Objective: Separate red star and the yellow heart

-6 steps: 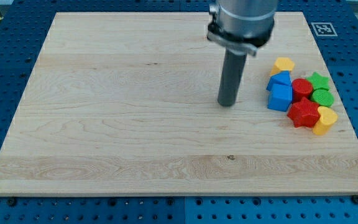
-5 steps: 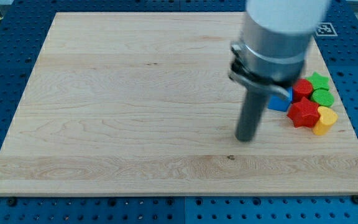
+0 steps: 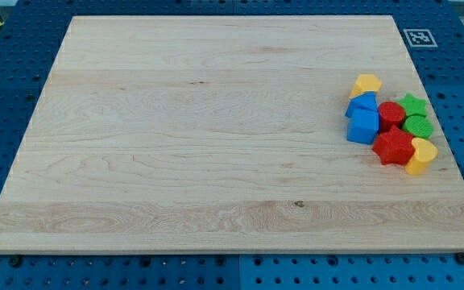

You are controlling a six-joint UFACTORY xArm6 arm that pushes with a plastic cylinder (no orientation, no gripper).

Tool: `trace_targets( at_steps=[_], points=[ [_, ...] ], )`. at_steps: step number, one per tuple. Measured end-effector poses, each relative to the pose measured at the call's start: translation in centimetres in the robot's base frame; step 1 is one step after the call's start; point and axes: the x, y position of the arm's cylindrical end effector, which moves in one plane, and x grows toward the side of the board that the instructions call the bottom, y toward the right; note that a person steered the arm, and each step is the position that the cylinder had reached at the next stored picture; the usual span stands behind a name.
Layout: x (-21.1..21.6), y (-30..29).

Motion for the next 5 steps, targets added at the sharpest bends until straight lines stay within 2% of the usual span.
trace_targets(
  at_steps=[1,2,3,4,5],
  points=[
    [-1.8,-1.7],
    [-1.6,-6.1],
    [-0.8,-11.6],
    [-0.1,-14.3],
    [1.9,-14.3]
  ],
)
